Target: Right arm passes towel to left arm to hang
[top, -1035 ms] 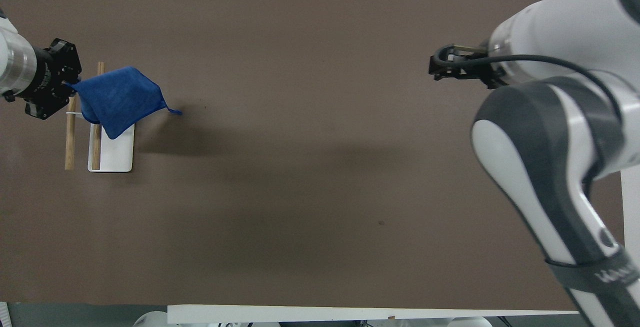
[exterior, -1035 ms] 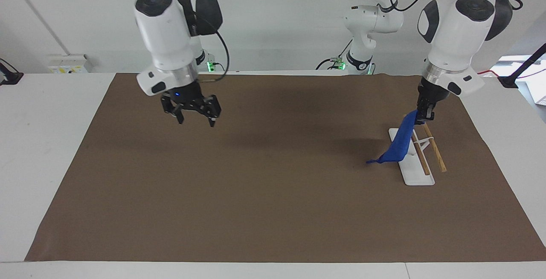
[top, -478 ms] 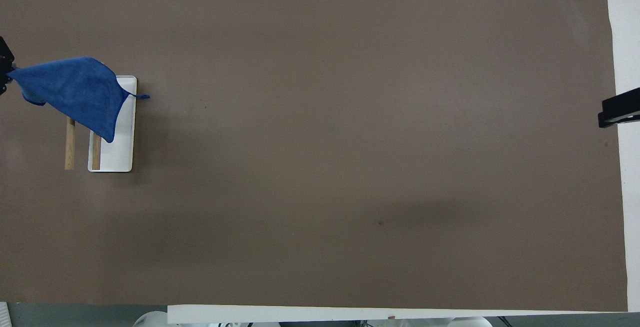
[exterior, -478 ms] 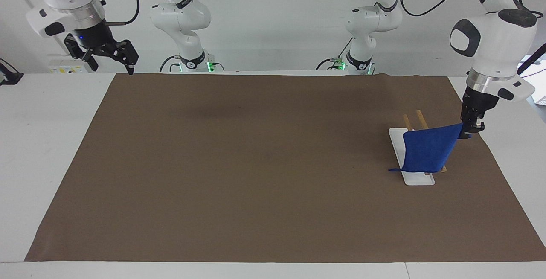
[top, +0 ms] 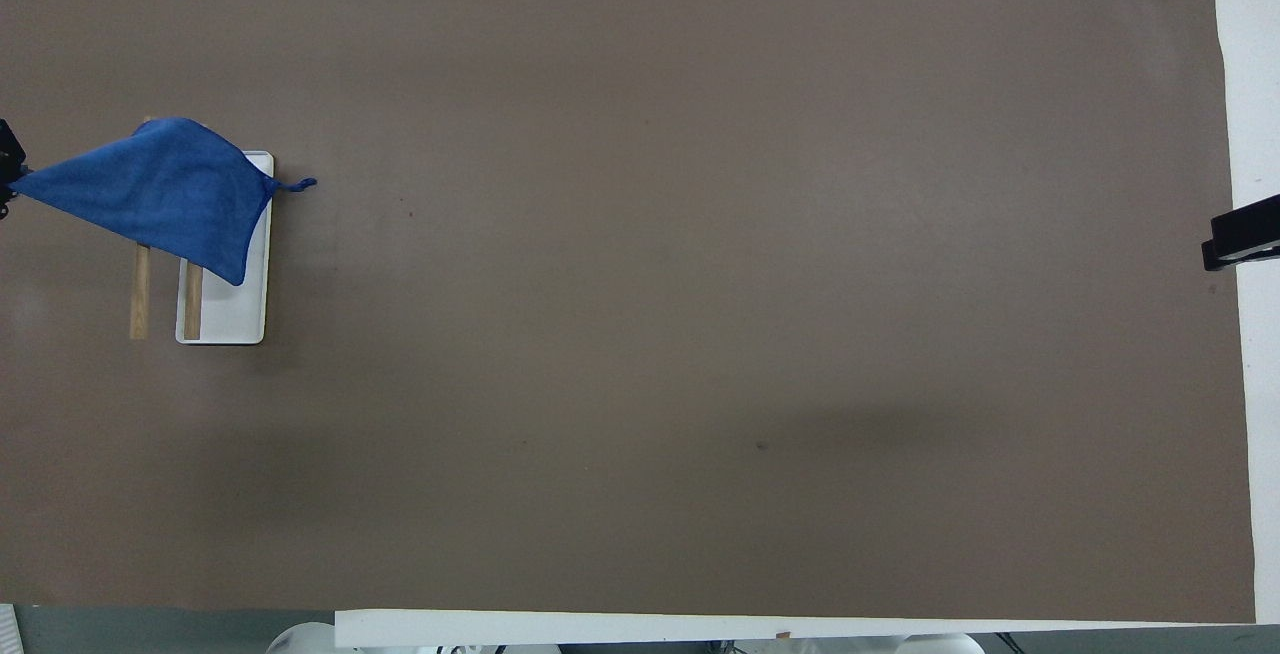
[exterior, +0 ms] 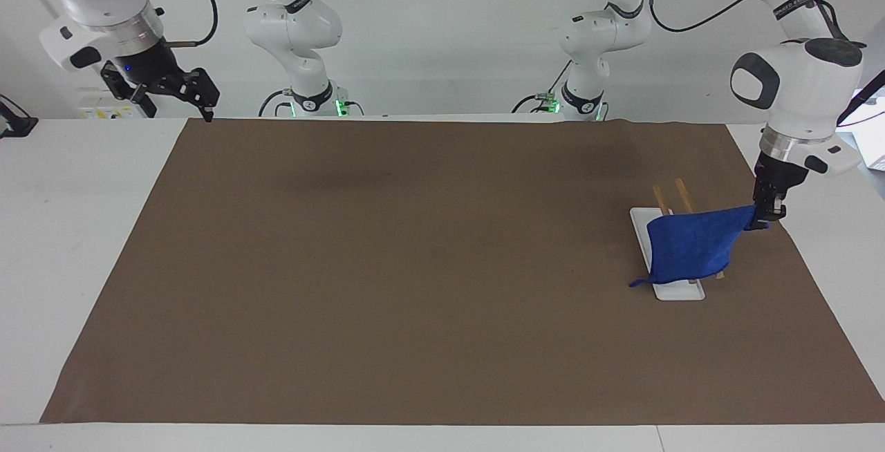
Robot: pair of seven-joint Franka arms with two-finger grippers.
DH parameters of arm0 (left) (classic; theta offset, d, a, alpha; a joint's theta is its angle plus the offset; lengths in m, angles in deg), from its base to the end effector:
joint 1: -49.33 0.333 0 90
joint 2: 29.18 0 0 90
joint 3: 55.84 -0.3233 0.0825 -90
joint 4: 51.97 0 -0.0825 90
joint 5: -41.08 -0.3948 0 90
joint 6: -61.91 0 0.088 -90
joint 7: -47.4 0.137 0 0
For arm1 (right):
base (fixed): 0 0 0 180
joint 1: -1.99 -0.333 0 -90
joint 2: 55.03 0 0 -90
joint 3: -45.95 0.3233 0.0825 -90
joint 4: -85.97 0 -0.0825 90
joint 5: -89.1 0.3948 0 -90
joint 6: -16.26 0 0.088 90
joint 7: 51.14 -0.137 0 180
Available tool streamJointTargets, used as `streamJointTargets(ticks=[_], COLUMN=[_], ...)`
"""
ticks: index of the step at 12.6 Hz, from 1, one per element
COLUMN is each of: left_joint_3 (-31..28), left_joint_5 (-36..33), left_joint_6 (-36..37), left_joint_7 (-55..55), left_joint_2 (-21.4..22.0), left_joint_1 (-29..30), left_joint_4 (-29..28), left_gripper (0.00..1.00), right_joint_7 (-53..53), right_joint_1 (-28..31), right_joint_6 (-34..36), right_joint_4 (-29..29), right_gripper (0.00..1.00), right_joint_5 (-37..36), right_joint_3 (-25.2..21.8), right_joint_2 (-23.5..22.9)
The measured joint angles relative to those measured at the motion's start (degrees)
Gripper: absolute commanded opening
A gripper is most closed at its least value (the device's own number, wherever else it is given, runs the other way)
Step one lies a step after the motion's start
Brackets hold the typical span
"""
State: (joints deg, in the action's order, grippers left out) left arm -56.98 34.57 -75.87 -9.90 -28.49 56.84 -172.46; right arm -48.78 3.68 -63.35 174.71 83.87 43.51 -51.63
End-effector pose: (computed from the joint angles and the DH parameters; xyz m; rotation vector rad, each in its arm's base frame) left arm 0.5811 0.0915 0.4297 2.6198 1.5685 0.4962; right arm 0.5214 -0.0521 0.6304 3.0545 -0.0652 -0.1604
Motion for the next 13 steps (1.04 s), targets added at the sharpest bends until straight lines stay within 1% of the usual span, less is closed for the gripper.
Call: streamJointTargets(ticks=[1, 2, 3, 4, 5, 8, 9, 10, 11, 13], left_joint_3=[0.01, 0.01, 0.04, 0.06, 0.03, 0.49, 0.77, 1.06, 1.38, 1.64], left_joint_5=[0.0, 0.0, 0.0, 0.0, 0.0, 0.0, 0.0, 0.0, 0.0, 0.0], left_joint_6=[-0.89, -1.26, -1.57, -1.8, -1.93, -1.99, -1.24, 1.65, 6.55, 21.31], left_joint_7=[1.05, 2.21, 2.92, 3.3, 3.47, 3.5, 3.58, 4.22, 5.74, 10.84], left_joint_2=[0.0, 0.0, 0.01, 0.01, 0.02, 0.18, 0.36, 0.89, 1.74, 3.83], left_joint_1=[0.71, 1.4, 2.0, 2.55, 2.83, 2.74, 2.71, 2.58, 2.23, 0.27], left_joint_4=[-1.29, -2.48, -3.31, -3.74, -3.76, -2.55, -2.14, -1.15, 0.68, 7.21], left_gripper=[0.02, 0.16, 0.55, 0.81, 1.0, 1.0, 1.0, 1.0, 1.0, 1.0], right_joint_7=[0.0, 0.01, 0.02, 0.04, 0.06, 0.22, 0.28, 0.3, 0.3, 0.32], right_joint_1=[0.0, 0.02, 0.05, 0.06, 0.06, 0.19, 0.2, 0.2, 0.2, 0.2], right_joint_6=[0.0, 0.0, 0.0, 0.0, 0.0, 0.32, 0.35, 0.35, 0.35, 0.32], right_joint_4=[0.03, 0.08, 0.14, 0.21, 0.28, 0.56, 0.67, 0.75, 0.8, 0.95], right_gripper=[1.0, 1.0, 1.0, 1.0, 1.0, 1.0, 1.0, 1.0, 1.0, 1.0], right_joint_5=[0.14, 0.55, 0.91, 1.21, 1.37, 1.45, 1.45, 1.46, 1.46, 1.47], right_joint_3=[0.08, 0.09, 0.09, 0.09, 0.1, 0.1, 0.09, 0.09, 0.1, 0.1], right_joint_2=[-0.01, 0.0, 0.0, 0.0, 0.0, 0.0, 0.0, 0.01, 0.01, 0.04])
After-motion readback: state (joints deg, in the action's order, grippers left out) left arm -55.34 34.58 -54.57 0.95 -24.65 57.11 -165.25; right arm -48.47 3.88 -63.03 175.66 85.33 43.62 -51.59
